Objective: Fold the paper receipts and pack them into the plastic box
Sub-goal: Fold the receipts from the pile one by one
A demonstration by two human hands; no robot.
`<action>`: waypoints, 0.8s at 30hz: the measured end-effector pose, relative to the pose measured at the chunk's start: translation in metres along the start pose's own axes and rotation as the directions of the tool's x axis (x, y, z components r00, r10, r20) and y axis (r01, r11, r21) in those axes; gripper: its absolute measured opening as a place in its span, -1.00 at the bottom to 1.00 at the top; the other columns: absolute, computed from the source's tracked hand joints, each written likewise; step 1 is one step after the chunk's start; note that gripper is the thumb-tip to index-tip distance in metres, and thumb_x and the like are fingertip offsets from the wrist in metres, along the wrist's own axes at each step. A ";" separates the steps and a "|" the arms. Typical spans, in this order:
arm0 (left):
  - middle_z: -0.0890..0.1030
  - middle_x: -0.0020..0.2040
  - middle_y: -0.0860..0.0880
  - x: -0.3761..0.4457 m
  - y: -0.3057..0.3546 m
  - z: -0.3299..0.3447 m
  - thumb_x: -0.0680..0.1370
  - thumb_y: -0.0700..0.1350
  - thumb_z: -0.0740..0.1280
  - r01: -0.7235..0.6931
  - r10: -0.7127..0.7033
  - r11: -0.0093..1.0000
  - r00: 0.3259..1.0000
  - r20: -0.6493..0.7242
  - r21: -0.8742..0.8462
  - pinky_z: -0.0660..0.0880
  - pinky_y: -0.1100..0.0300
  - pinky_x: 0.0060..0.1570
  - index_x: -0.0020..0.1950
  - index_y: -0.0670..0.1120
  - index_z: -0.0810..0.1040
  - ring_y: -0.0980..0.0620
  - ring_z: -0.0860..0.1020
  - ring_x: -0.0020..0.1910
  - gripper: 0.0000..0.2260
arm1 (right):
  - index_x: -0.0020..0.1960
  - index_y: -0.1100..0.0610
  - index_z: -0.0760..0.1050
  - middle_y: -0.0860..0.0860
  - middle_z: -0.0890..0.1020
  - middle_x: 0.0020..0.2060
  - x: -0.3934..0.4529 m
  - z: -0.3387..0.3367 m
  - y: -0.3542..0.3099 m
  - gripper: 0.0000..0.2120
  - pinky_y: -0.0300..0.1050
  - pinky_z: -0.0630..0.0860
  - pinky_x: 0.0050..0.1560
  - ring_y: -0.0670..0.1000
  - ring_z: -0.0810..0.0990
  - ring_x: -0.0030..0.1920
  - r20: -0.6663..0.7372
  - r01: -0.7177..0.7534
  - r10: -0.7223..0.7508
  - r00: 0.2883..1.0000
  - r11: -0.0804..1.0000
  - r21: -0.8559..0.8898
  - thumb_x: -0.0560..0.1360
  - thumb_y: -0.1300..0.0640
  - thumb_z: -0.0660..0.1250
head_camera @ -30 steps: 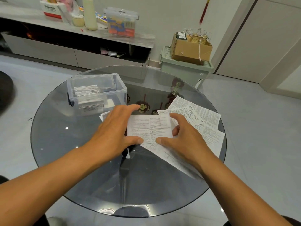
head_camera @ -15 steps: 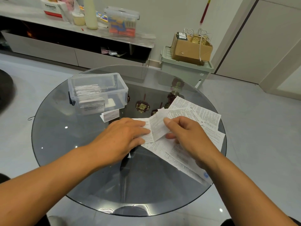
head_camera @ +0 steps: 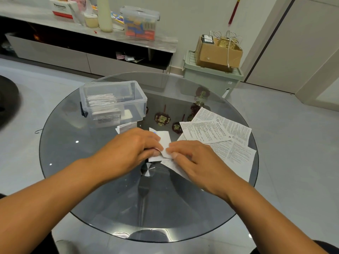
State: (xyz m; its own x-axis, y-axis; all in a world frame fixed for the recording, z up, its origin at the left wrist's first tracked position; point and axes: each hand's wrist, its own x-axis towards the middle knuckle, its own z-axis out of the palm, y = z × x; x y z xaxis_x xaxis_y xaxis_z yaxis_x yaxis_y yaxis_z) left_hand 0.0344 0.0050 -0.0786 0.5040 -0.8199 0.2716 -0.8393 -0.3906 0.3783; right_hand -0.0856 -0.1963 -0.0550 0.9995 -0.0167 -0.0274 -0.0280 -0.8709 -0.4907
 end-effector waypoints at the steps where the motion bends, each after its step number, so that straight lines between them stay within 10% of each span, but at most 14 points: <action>1: 0.68 0.14 0.17 0.000 0.001 0.000 0.63 0.10 0.30 0.040 -0.041 0.997 0.999 -0.019 -0.072 0.46 0.31 0.07 0.14 0.13 0.70 0.15 0.57 0.11 -0.79 | 0.33 -0.13 0.57 -0.25 0.53 0.34 0.000 0.000 0.001 -0.71 -0.03 0.35 0.44 -0.21 0.41 0.32 -0.007 -0.029 0.029 1.000 0.999 0.026 0.67 0.07 0.22; 4: 0.71 -0.03 0.09 0.003 0.002 -0.004 0.64 0.10 0.29 0.289 -0.279 0.879 0.957 0.082 -0.379 0.56 -0.05 0.07 0.10 0.20 0.69 0.06 0.63 -0.02 -0.82 | 0.35 -0.20 0.52 -0.27 0.47 0.32 0.003 0.003 0.005 -0.60 -0.06 0.38 0.42 -0.22 0.42 0.30 -0.061 -0.069 0.074 0.995 0.994 0.089 0.58 0.14 0.35; 8: 0.64 -0.12 -0.10 0.002 0.009 -0.011 0.60 0.28 0.21 0.315 -0.247 0.842 0.947 0.204 -0.439 0.53 -0.23 0.04 0.08 0.10 0.67 -0.06 0.60 -0.13 -0.64 | 0.05 -0.09 0.68 -0.17 0.57 0.02 0.010 0.006 0.000 -0.89 0.04 0.50 0.15 -0.14 0.52 0.02 -0.172 -0.093 0.126 0.977 0.978 0.185 0.54 -0.05 0.46; 12: 0.67 -0.05 0.03 0.000 0.016 -0.023 0.40 0.54 0.22 0.354 -0.274 0.876 0.924 0.266 -0.329 0.57 0.04 0.03 0.09 0.13 0.65 0.08 0.61 -0.05 -0.42 | -0.14 0.12 0.62 0.02 0.59 -0.15 0.012 0.006 -0.007 -0.68 0.11 0.50 -0.01 0.02 0.52 -0.15 -0.130 -0.105 0.119 0.984 0.989 0.109 0.59 -0.12 0.38; 16: 0.65 -0.18 0.13 0.000 0.009 -0.014 0.51 0.16 0.46 0.361 -0.333 0.869 0.933 0.139 -0.339 0.56 0.10 -0.12 0.06 0.18 0.60 0.15 0.61 -0.16 -0.82 | -0.27 0.10 0.50 -0.04 0.58 -0.24 0.009 0.007 -0.005 -0.59 0.01 0.44 -0.19 -0.04 0.51 -0.25 -0.070 -0.175 0.193 0.979 0.962 0.208 0.55 -0.20 0.40; 24: 0.57 0.00 0.21 0.003 0.005 0.001 0.52 0.06 0.49 0.195 -0.197 0.978 0.980 -0.032 -0.074 0.37 0.22 0.05 0.31 0.24 0.51 0.22 0.46 0.03 -0.61 | 0.23 -0.21 0.44 -0.14 0.57 -0.16 0.017 0.019 -0.004 -0.52 -0.02 0.50 0.03 -0.05 0.58 -0.03 -0.114 -0.253 0.289 0.950 0.933 0.255 0.40 -0.21 0.55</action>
State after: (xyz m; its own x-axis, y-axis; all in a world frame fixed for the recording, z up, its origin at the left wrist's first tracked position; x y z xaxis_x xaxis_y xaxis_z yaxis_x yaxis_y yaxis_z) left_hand 0.0314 0.0005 -0.0767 0.6660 -0.7130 0.2194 -0.7078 -0.5109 0.4879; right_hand -0.0684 -0.1842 -0.0702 0.9436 -0.3238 -0.0685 -0.2833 -0.6834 -0.6729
